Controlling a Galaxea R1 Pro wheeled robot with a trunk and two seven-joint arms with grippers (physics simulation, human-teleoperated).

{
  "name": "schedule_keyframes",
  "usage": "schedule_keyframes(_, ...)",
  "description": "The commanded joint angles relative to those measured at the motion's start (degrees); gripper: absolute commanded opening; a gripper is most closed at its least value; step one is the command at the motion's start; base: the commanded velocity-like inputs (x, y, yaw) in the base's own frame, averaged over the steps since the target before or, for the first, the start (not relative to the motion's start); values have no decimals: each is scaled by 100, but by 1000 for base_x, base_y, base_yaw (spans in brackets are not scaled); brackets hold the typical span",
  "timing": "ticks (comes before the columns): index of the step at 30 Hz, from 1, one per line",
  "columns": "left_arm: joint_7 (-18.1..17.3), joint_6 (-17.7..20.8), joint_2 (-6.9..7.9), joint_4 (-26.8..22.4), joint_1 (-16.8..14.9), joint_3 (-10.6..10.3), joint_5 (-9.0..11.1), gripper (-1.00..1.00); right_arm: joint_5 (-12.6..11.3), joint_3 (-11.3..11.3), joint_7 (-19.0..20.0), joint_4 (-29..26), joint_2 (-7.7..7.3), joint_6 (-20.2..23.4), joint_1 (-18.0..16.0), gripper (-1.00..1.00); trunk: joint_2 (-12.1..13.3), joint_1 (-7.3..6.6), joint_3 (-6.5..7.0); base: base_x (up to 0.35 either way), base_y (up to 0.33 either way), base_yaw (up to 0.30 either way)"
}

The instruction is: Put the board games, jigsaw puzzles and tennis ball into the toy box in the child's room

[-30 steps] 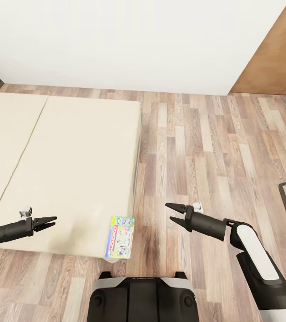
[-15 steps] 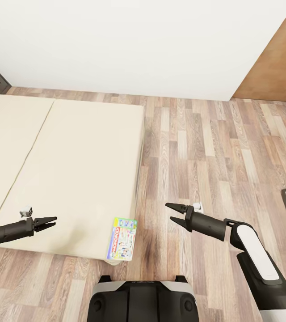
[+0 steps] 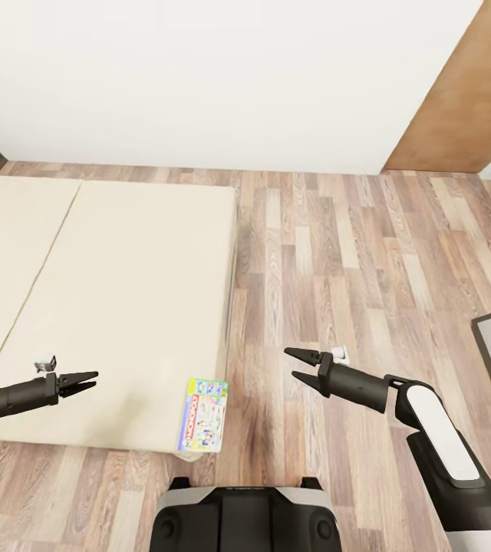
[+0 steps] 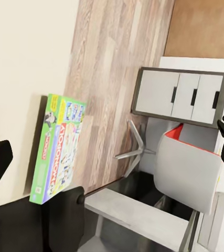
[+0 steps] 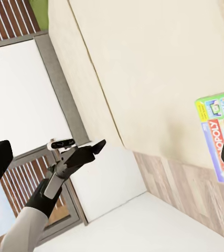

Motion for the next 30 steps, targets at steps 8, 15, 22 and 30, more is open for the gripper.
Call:
schedule_keyframes(8,-44,61,-9,-2,-4,28,-61,100,-12,9,-5,-2,9,10,-3,100,-9,3,50,0,0,-95)
schedule_keyframes(15,-44,61,-8,-3,-4,30,-61,100,-8,11,-4,-2,13,10,-4,100,-9,3,113,0,0,-35)
schedule_keyframes(22,-44,61,-8,-2,-4,34,-60,100,-10,13,-4,-2,13,10,-3,100,-9,3,179,0,0,-1)
schedule_keyframes(30,-44,61,-22,-2,-4,27,-60,100,-12,13,-4,-2,8,10,-1,100,-9,3,254,0,0,9)
